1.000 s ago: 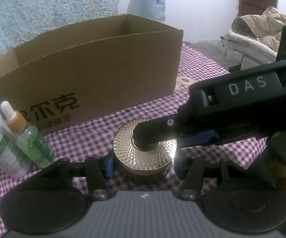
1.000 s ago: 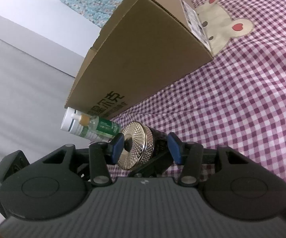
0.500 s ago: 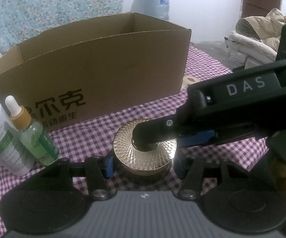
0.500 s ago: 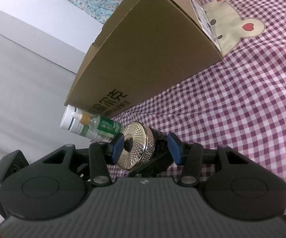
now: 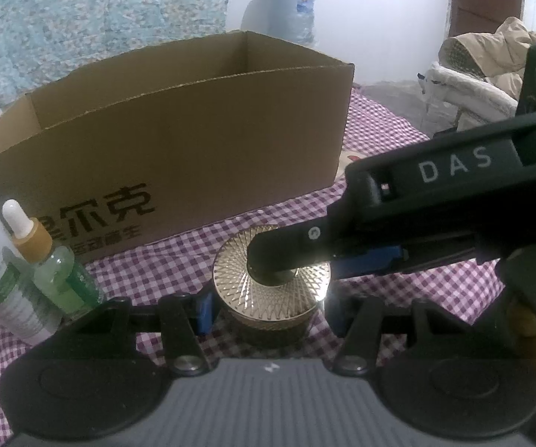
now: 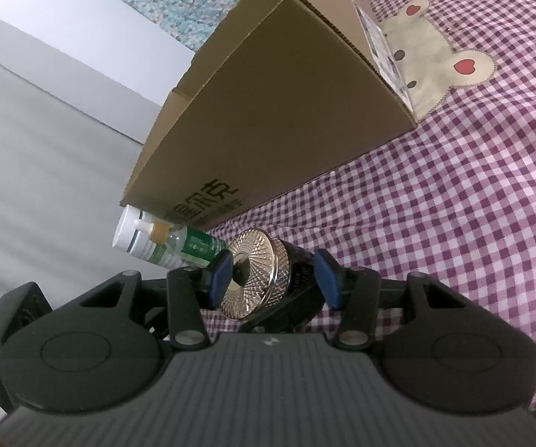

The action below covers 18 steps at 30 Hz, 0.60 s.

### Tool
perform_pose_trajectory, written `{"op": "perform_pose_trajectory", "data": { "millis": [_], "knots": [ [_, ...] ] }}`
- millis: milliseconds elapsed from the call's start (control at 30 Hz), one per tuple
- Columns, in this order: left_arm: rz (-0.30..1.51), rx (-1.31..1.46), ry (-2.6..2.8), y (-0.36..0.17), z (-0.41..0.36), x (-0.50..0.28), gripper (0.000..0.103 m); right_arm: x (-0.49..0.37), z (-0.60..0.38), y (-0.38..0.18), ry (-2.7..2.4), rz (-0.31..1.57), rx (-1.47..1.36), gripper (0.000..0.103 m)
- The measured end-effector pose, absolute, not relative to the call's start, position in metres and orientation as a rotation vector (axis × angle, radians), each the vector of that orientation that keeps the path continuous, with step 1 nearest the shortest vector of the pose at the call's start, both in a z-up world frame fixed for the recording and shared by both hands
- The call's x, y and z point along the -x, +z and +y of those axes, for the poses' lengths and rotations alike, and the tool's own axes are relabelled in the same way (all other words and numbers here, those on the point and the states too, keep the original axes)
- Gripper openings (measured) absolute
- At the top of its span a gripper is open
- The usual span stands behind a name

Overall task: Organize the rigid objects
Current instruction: 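Hold the gold-lidded jar closed in the right gripper above the table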

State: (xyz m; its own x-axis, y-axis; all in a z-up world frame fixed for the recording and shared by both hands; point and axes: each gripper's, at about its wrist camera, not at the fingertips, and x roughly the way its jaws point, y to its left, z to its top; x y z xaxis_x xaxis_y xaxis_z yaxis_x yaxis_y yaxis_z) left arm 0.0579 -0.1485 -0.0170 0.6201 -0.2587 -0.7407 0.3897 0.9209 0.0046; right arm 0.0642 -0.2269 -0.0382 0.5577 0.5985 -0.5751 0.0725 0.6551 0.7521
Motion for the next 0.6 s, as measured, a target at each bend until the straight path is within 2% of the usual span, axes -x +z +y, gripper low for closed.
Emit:
{"op": "perform_pose_trajectory", "data": {
  "millis": [600],
  "knots": [
    [0.831, -0.172, -0.389, -0.0177, -0.1484, -0.0606, 0.057, -0.0631, -0.2298, -0.0399, 0.351, 0.95, -0.832, 0.048]
  ]
}}
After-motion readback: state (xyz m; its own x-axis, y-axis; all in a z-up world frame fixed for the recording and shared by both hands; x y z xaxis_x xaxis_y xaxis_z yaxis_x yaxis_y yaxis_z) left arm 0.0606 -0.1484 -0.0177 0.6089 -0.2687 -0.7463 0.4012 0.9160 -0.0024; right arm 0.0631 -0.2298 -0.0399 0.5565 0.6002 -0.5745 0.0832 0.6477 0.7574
